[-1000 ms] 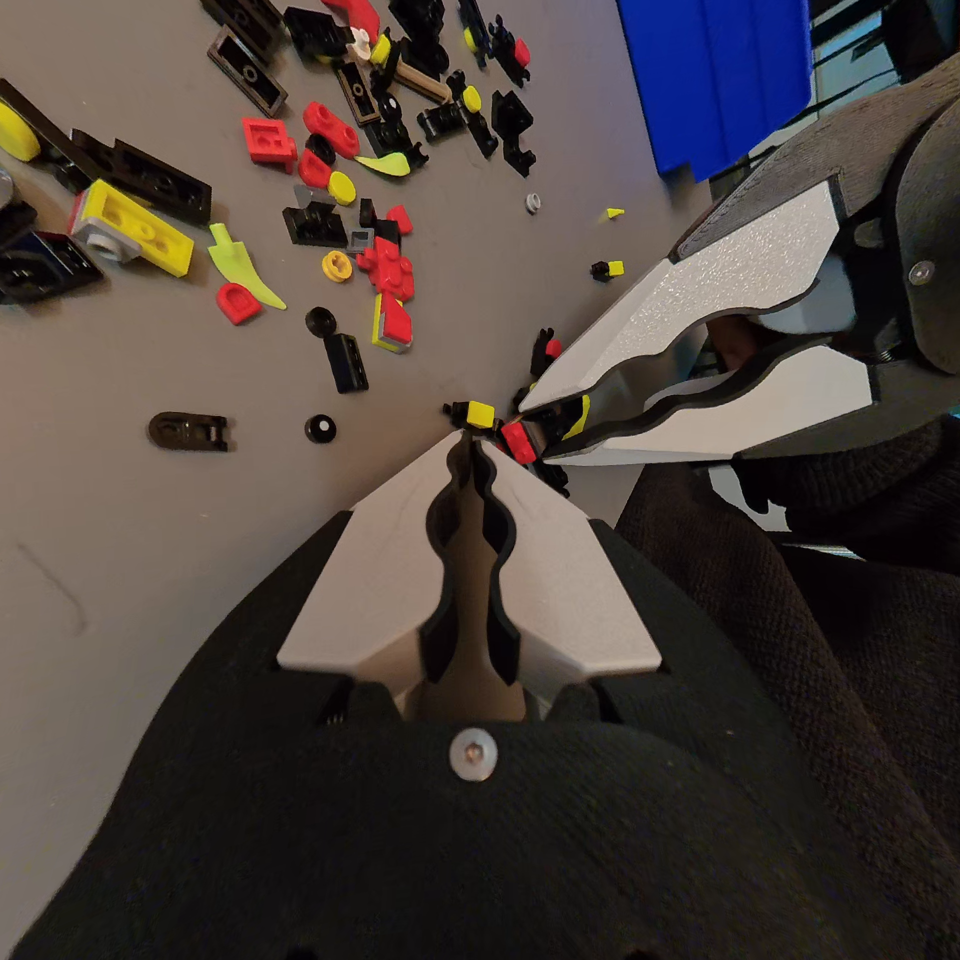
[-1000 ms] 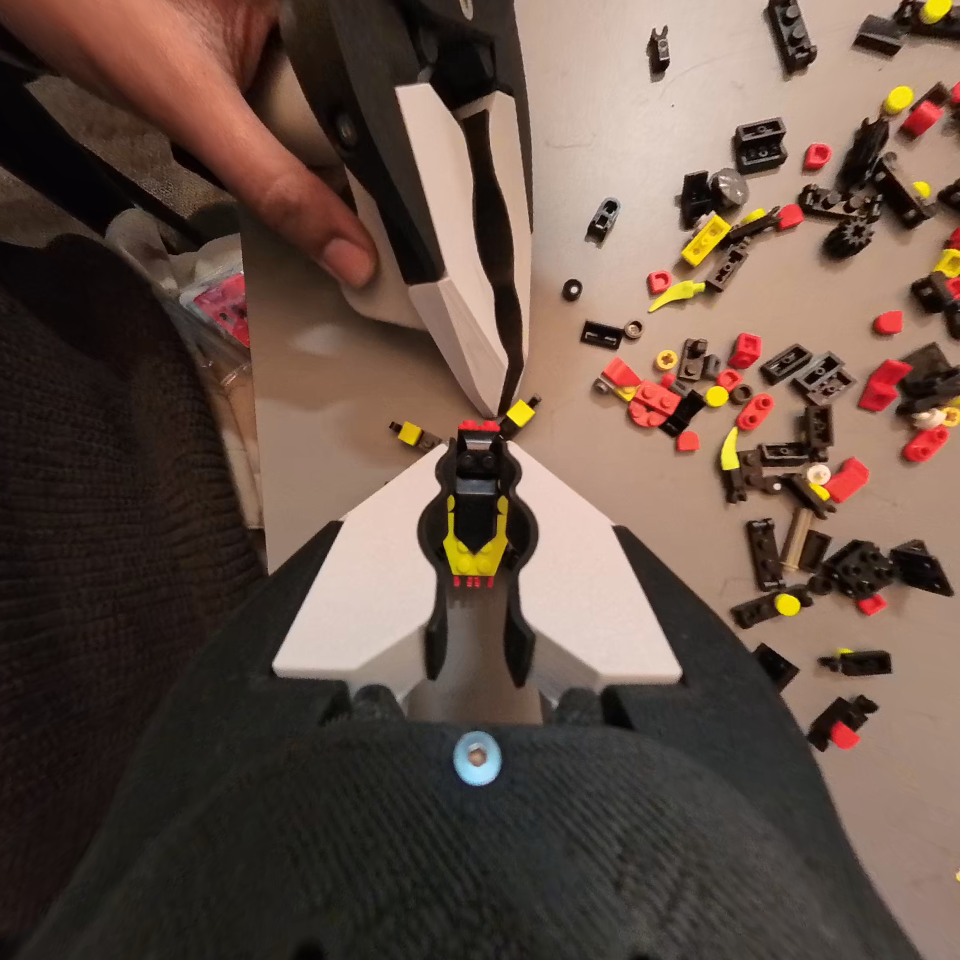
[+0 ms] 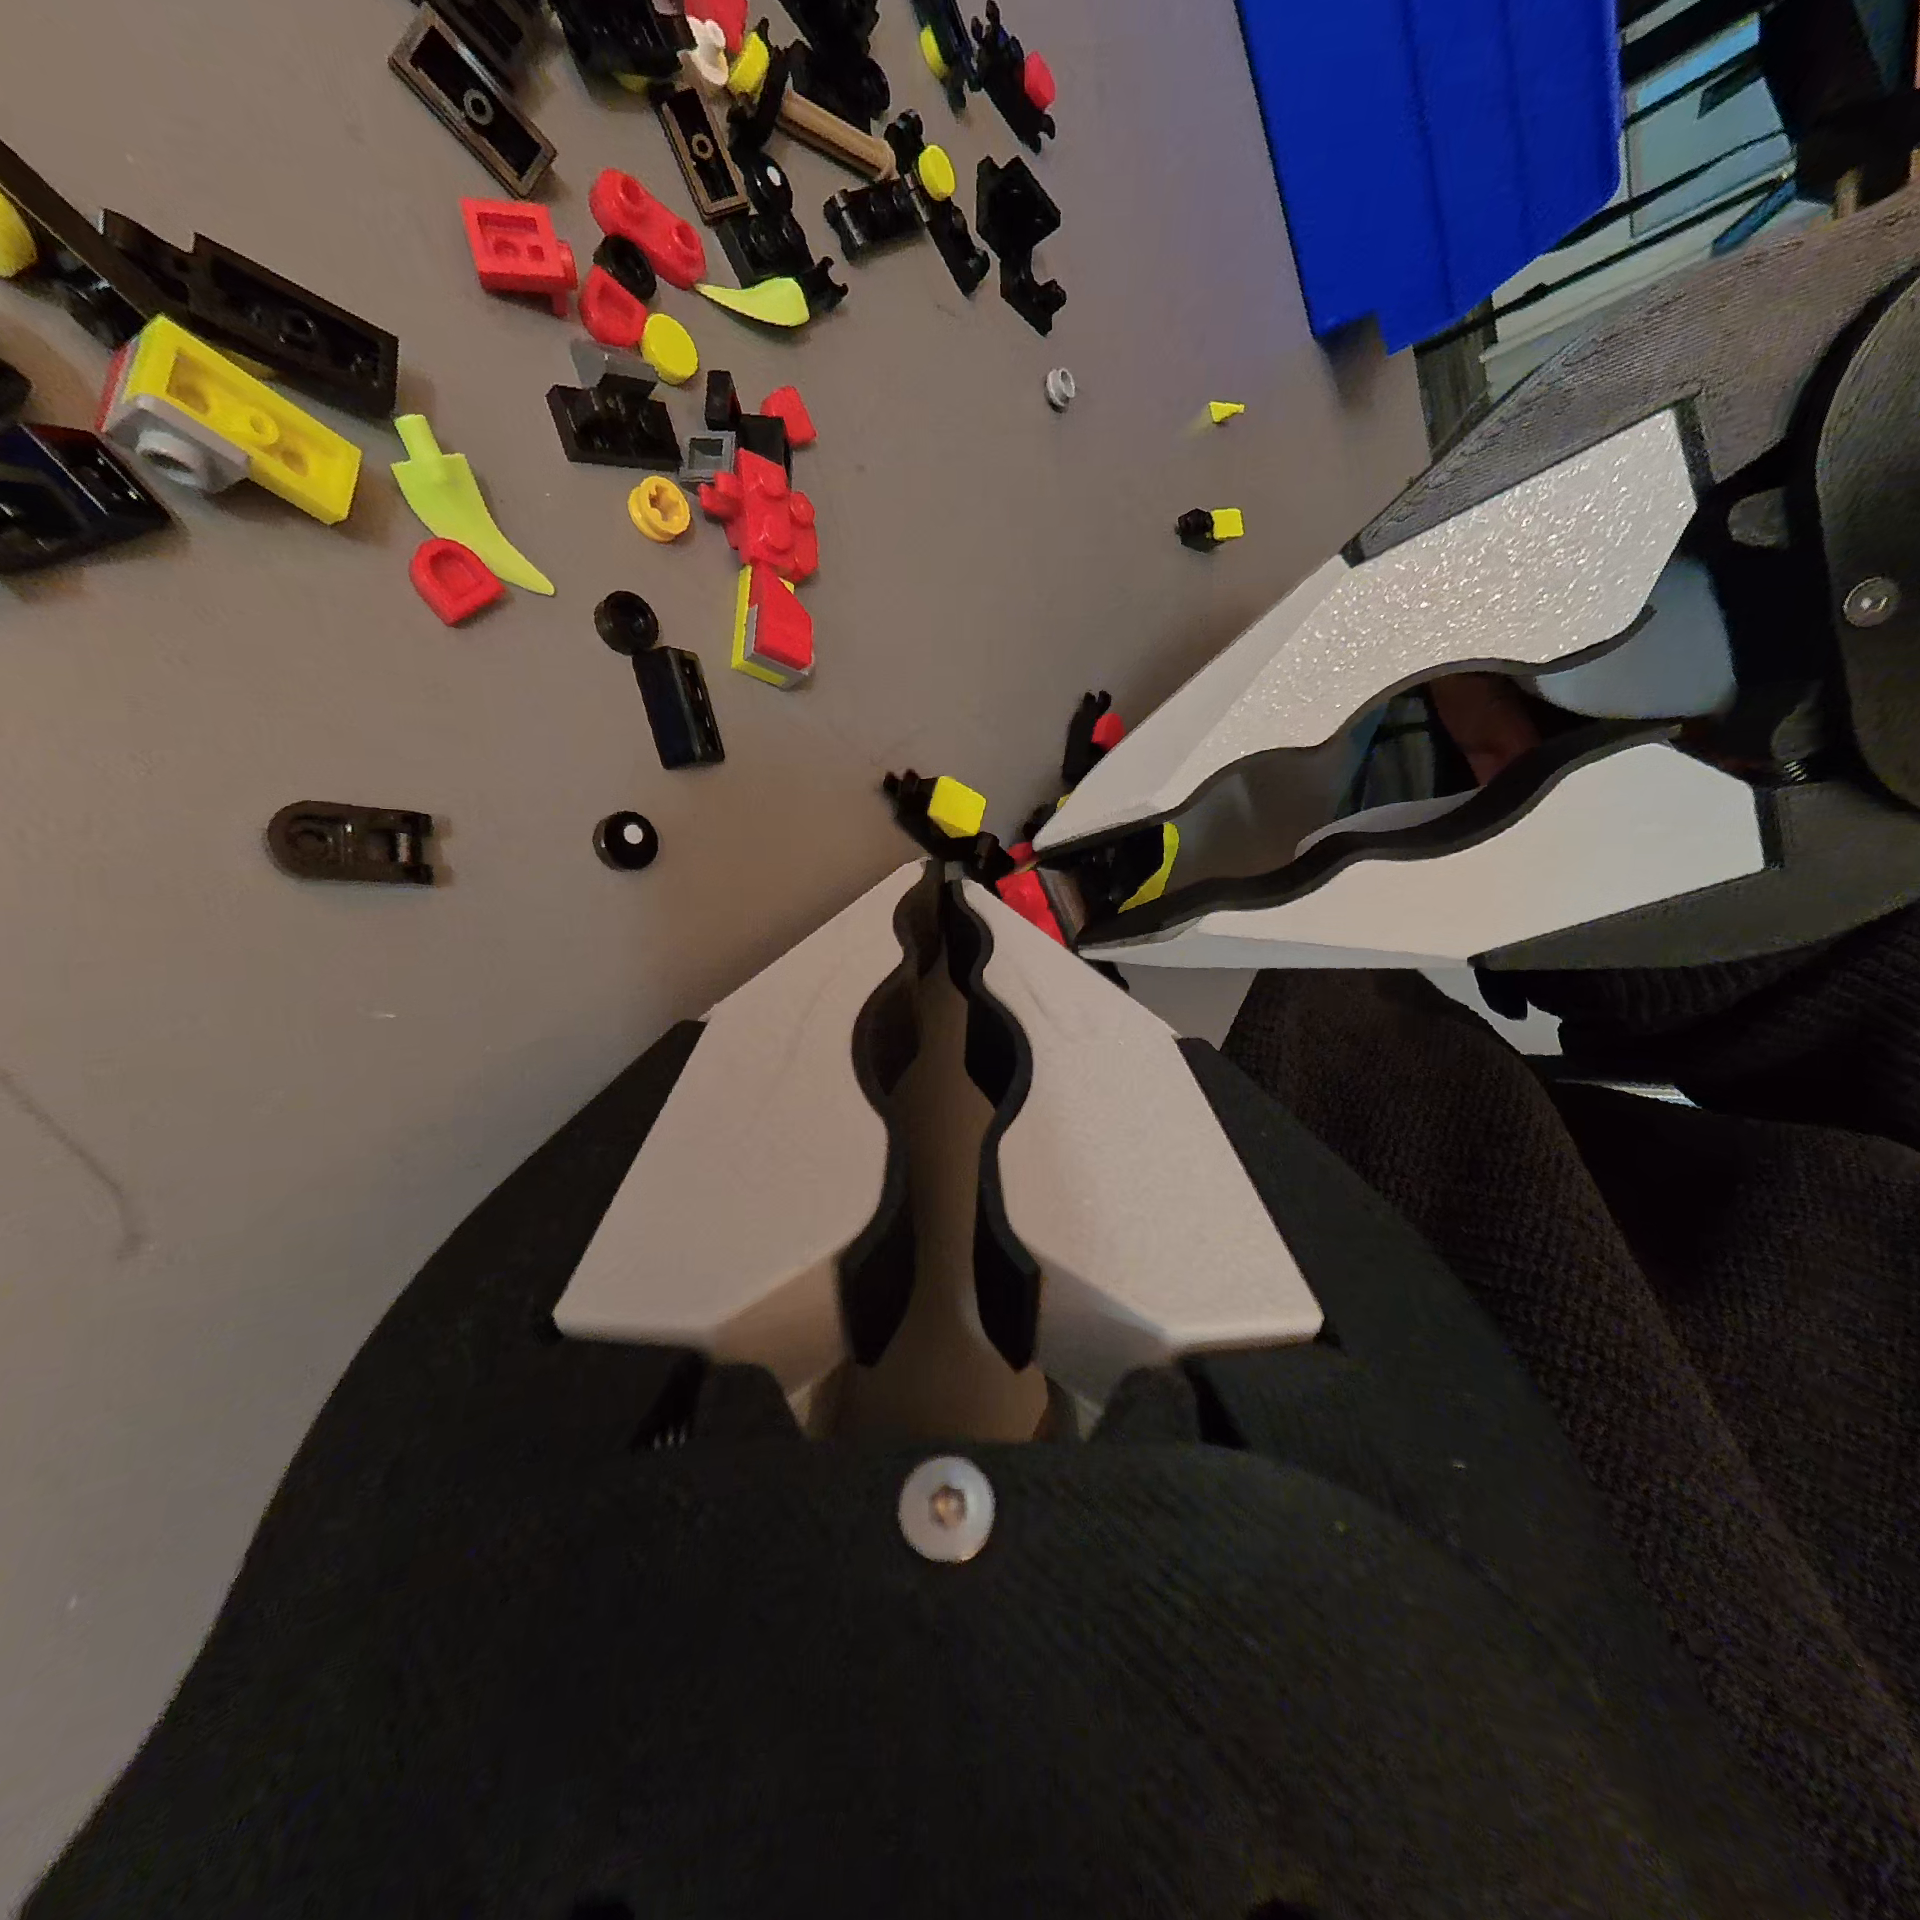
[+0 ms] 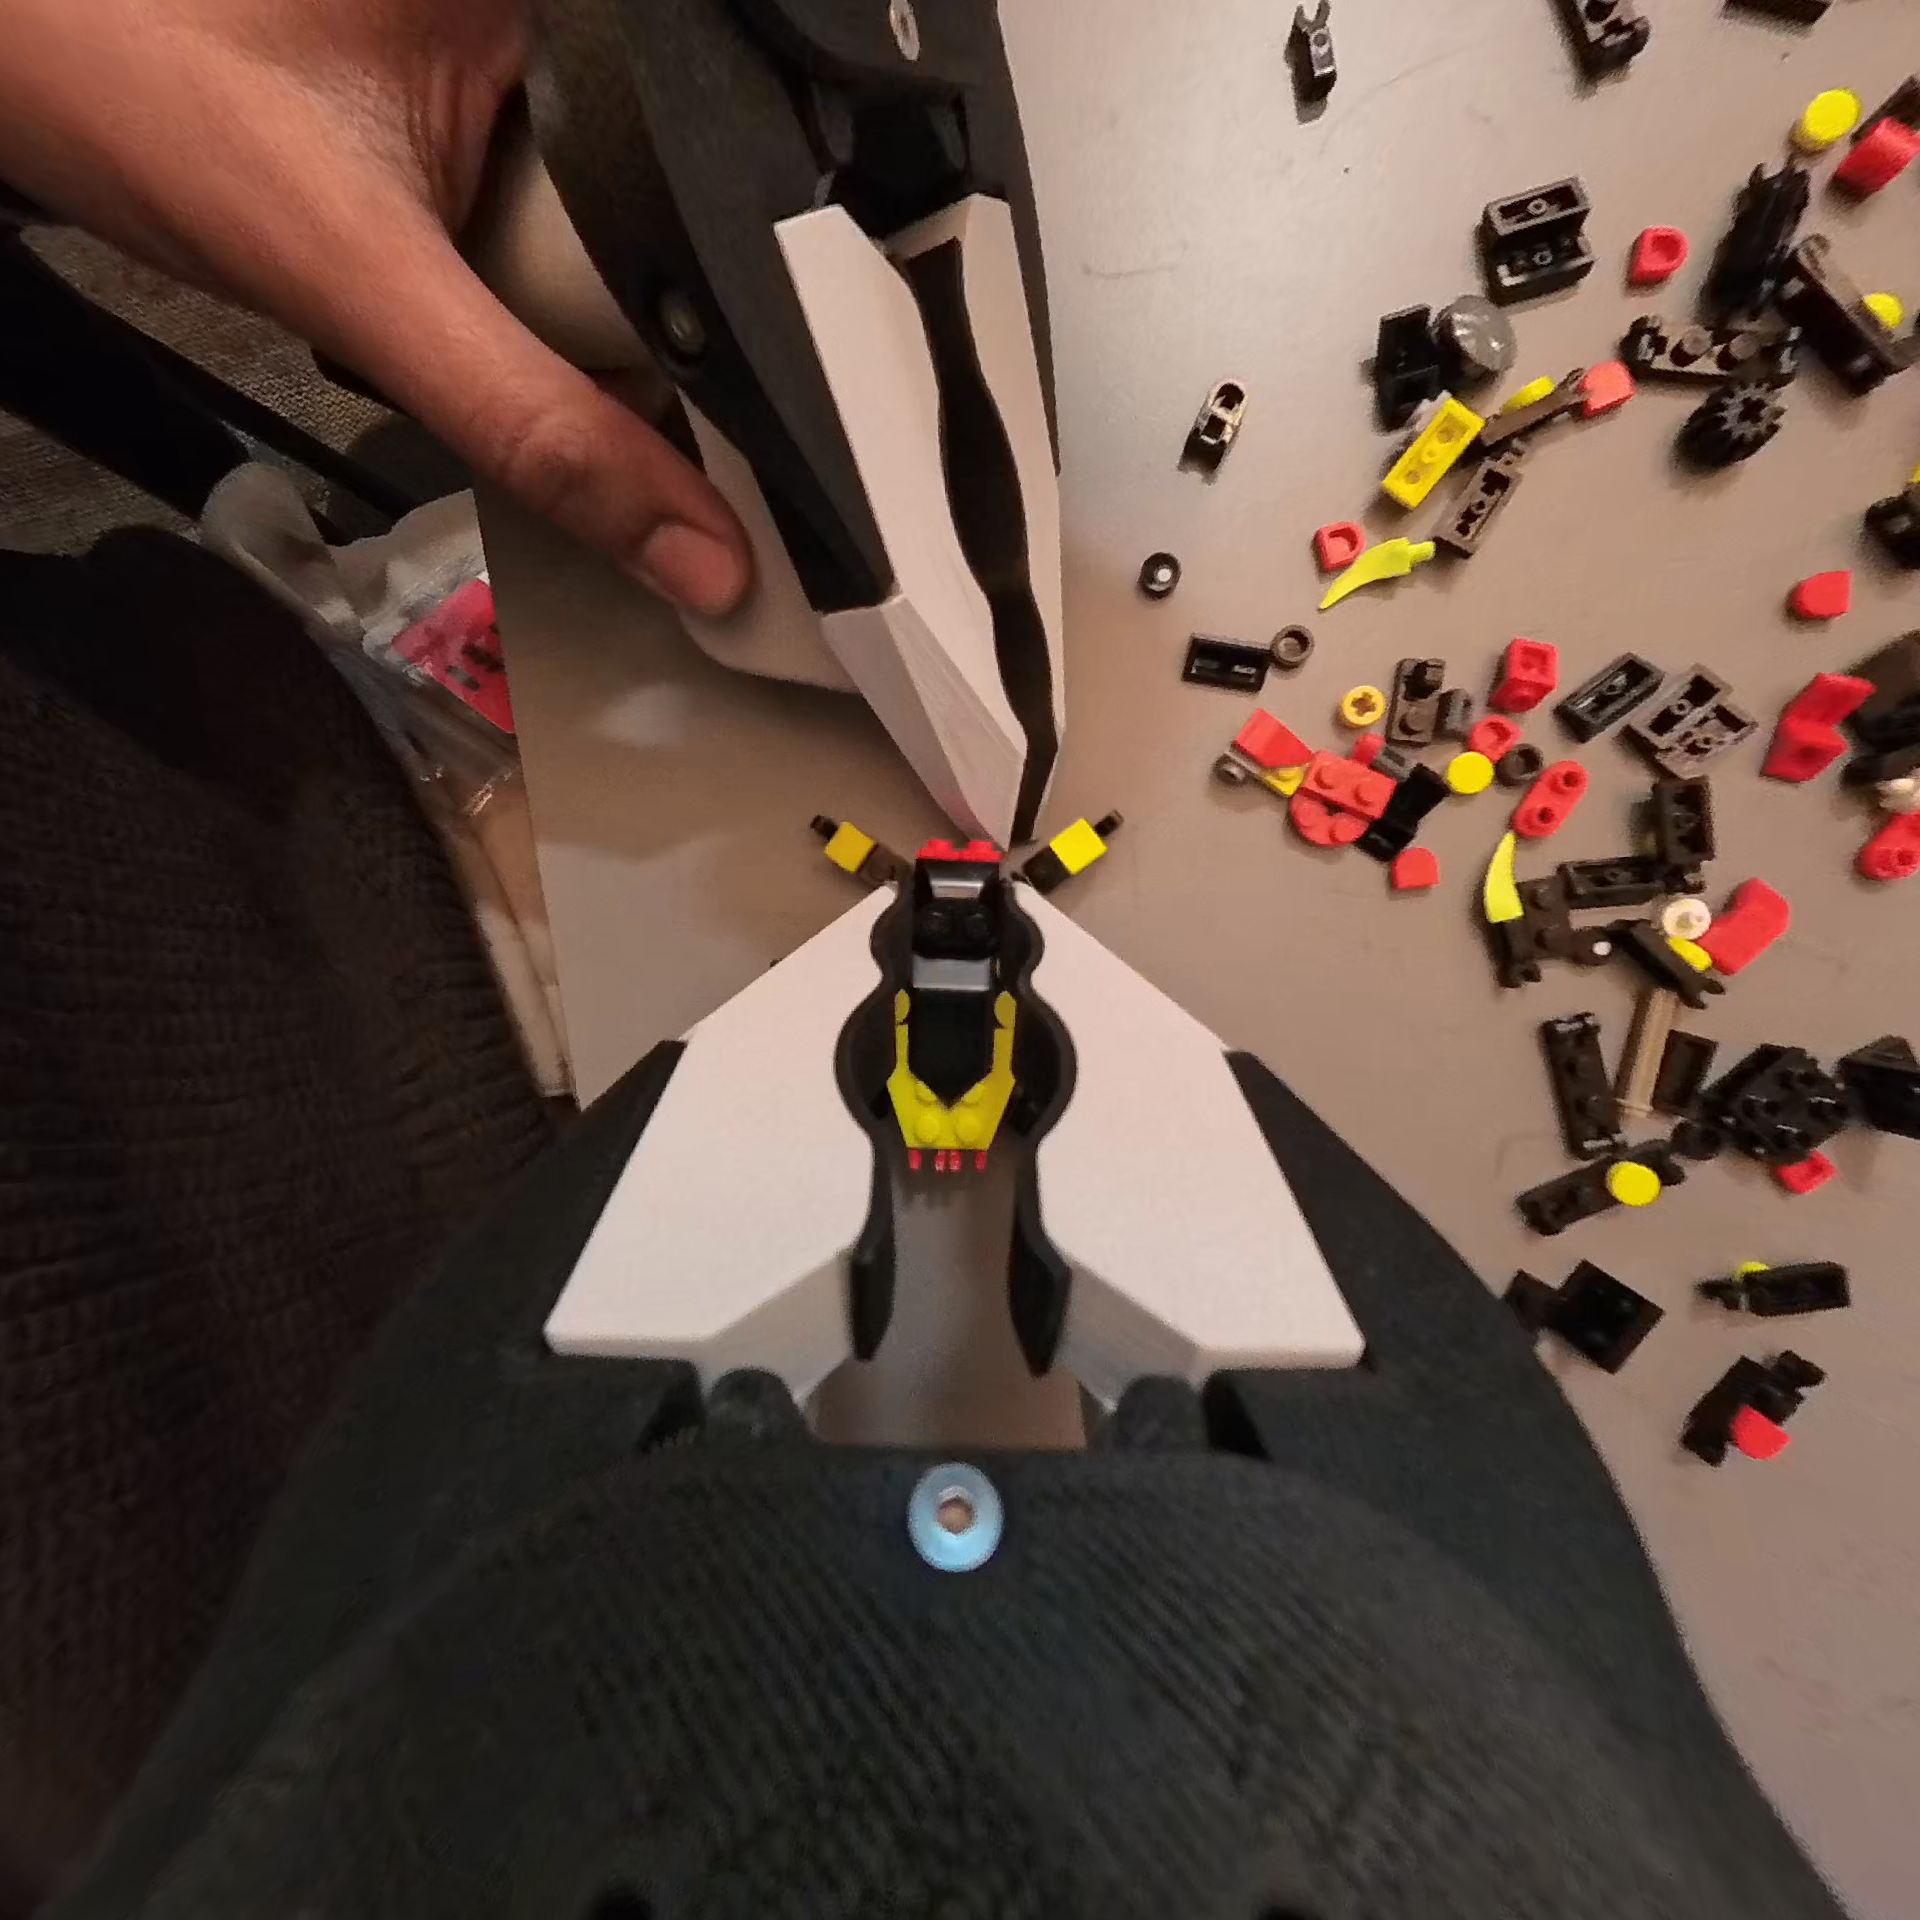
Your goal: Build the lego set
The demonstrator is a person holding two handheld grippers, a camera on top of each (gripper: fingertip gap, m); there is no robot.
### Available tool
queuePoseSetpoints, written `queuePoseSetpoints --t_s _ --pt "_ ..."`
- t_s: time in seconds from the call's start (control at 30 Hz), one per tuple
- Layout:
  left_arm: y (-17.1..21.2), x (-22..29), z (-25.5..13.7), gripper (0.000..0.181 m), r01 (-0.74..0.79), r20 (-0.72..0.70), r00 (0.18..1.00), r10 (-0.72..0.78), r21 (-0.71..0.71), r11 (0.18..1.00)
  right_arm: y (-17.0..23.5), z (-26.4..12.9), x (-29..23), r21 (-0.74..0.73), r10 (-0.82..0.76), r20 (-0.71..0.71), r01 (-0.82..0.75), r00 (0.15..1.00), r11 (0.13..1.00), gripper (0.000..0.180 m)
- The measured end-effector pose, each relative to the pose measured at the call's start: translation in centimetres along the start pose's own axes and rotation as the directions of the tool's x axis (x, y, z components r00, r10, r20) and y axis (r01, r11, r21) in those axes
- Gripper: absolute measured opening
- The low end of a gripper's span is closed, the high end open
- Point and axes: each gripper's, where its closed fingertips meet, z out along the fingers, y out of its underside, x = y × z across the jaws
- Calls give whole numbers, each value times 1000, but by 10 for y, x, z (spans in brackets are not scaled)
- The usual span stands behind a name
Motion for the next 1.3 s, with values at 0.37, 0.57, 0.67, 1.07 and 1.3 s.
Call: queuePoseSetpoints --t_s 0.37,0.57,0.67,1.07,1.3 --pt "1 0 0 0 14 -13 1000 -14 -2 1000 0 2 2 -24 -24 -67 22 997 999 14" --pt "5 0 -5 0 38 -20 999 -39 -10 999 -1 3 3 9 13 -67 -12 998 1000 15" --pt "12 3 -8 0 56 -39 998 -57 -25 998 -1 3 3 32 34 -69 -32 997 999 15" --pt "20 10 -4 0 64 -72 995 -68 -56 996 -13 -13 2 155 33 -63 -23 997 988 20" --pt "21 9 -3 0 67 -70 995 -72 -61 996 -1 -9 1 81 -17 -100 25 995 996 19"
